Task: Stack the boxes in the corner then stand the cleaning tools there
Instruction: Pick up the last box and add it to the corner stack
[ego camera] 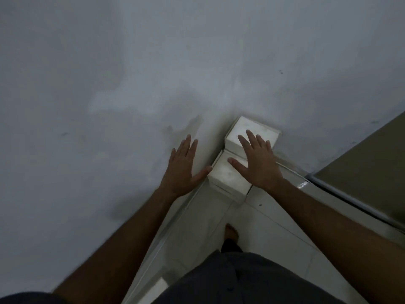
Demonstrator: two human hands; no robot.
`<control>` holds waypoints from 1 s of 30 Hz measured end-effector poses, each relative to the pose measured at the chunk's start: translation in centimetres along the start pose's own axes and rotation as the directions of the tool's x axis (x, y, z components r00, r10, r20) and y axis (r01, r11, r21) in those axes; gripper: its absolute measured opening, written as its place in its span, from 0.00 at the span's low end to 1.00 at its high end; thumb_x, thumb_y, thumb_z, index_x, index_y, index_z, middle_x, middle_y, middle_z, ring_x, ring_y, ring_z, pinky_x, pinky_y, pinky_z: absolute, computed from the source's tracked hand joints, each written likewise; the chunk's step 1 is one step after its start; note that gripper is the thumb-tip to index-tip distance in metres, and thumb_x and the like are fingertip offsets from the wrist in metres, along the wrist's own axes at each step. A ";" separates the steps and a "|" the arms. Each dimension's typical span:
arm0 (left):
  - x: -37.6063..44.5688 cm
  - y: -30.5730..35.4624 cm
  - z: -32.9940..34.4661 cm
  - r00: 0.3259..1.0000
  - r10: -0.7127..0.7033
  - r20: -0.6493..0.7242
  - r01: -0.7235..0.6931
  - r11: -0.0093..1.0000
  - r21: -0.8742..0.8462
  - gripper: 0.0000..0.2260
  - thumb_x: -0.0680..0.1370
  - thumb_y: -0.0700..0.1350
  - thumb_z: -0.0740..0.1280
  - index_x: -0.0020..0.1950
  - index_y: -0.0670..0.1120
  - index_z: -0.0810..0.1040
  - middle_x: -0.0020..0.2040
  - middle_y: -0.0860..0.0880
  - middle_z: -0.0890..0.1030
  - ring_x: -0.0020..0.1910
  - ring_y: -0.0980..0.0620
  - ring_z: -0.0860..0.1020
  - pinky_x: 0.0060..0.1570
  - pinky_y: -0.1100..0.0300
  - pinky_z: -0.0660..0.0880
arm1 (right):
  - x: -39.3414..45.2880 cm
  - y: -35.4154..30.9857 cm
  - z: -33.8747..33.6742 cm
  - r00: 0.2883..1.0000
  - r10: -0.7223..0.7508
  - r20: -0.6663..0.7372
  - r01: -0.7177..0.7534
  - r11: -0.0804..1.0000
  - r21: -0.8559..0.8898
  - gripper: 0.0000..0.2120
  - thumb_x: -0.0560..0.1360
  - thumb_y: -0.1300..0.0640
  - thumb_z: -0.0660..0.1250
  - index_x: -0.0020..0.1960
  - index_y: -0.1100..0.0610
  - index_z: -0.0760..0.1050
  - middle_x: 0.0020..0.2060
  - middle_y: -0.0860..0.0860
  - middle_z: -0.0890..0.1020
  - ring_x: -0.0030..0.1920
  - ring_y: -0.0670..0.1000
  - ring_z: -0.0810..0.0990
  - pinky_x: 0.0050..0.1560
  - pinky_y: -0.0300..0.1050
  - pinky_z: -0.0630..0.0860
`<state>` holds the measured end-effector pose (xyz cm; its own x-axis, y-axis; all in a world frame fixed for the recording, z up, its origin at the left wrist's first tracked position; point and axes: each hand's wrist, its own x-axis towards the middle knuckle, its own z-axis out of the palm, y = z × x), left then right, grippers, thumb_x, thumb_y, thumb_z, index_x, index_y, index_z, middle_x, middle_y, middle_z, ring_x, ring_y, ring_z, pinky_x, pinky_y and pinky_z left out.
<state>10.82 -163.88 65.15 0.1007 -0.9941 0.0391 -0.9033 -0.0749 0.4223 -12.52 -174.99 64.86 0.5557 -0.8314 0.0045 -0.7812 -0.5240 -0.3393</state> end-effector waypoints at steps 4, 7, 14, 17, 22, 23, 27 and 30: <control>-7.7 -0.1 -1.6 0.993 -0.108 -0.045 0.109 0.993 0.036 0.42 0.79 0.69 0.58 0.83 0.46 0.48 0.83 0.47 0.43 0.81 0.50 0.45 0.79 0.43 0.47 | -3.3 -4.0 0.3 0.992 -0.119 0.030 0.119 0.993 -0.011 0.37 0.80 0.33 0.58 0.81 0.53 0.55 0.80 0.58 0.56 0.79 0.64 0.55 0.77 0.66 0.52; -12.3 0.1 -2.5 0.983 -0.171 -0.066 0.173 0.985 0.025 0.41 0.79 0.68 0.59 0.83 0.47 0.47 0.83 0.48 0.43 0.81 0.51 0.44 0.79 0.44 0.45 | -5.4 -6.3 0.4 0.983 -0.180 0.046 0.180 0.984 0.017 0.37 0.79 0.33 0.58 0.80 0.54 0.57 0.80 0.59 0.58 0.78 0.64 0.58 0.76 0.67 0.56; -24.5 0.9 -3.4 0.901 -0.404 -0.160 0.405 0.914 -0.029 0.41 0.78 0.69 0.57 0.83 0.48 0.47 0.83 0.48 0.42 0.81 0.48 0.43 0.79 0.43 0.46 | -9.8 -12.6 1.6 0.892 -0.425 0.154 0.416 0.905 0.087 0.41 0.76 0.28 0.52 0.80 0.55 0.59 0.80 0.58 0.59 0.77 0.64 0.59 0.76 0.65 0.57; -29.8 1.2 -3.4 0.836 -0.512 -0.197 0.518 0.855 -0.023 0.42 0.78 0.69 0.57 0.83 0.48 0.47 0.83 0.48 0.42 0.81 0.47 0.43 0.78 0.41 0.48 | -11.0 -15.4 3.1 0.833 -0.517 0.198 0.504 0.856 0.113 0.42 0.76 0.29 0.52 0.80 0.54 0.59 0.80 0.58 0.58 0.77 0.64 0.59 0.76 0.64 0.57; -38.7 3.7 -3.4 0.705 -0.660 -0.260 0.672 0.738 -0.053 0.41 0.78 0.69 0.58 0.83 0.49 0.47 0.83 0.49 0.42 0.81 0.48 0.43 0.79 0.42 0.47 | -14.8 -19.3 5.3 0.716 -0.659 0.231 0.634 0.752 0.182 0.39 0.79 0.32 0.58 0.81 0.53 0.56 0.80 0.57 0.57 0.78 0.62 0.58 0.77 0.62 0.56; -40.4 4.4 -3.1 0.681 -0.685 -0.259 0.696 0.715 -0.063 0.42 0.78 0.70 0.58 0.83 0.50 0.47 0.83 0.50 0.42 0.81 0.48 0.43 0.79 0.42 0.47 | -16.0 -19.8 5.7 0.698 -0.675 0.240 0.647 0.737 0.192 0.38 0.79 0.33 0.59 0.80 0.53 0.57 0.80 0.58 0.57 0.78 0.62 0.59 0.77 0.62 0.56; -46.0 6.1 -1.5 0.587 -0.763 -0.271 0.768 0.631 -0.111 0.41 0.77 0.72 0.56 0.83 0.52 0.46 0.83 0.52 0.41 0.81 0.48 0.43 0.79 0.43 0.47 | -19.8 -21.6 7.6 0.633 -0.720 0.283 0.688 0.691 0.221 0.38 0.78 0.32 0.58 0.80 0.55 0.59 0.79 0.59 0.60 0.77 0.63 0.62 0.75 0.63 0.60; -49.3 6.6 -0.3 0.524 -0.806 -0.275 0.800 0.577 -0.167 0.40 0.78 0.69 0.60 0.83 0.52 0.48 0.83 0.52 0.43 0.81 0.47 0.44 0.79 0.43 0.49 | -22.3 -22.5 9.2 0.588 -0.743 0.319 0.715 0.662 0.225 0.39 0.77 0.31 0.55 0.79 0.55 0.60 0.78 0.60 0.62 0.76 0.63 0.63 0.74 0.63 0.62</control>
<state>-0.01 -115.37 66.33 0.8957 -0.4390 -0.0712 -0.3706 -0.8252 0.4263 -4.72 -142.98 63.72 0.9982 -0.0404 -0.0448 -0.0559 -0.8995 -0.4333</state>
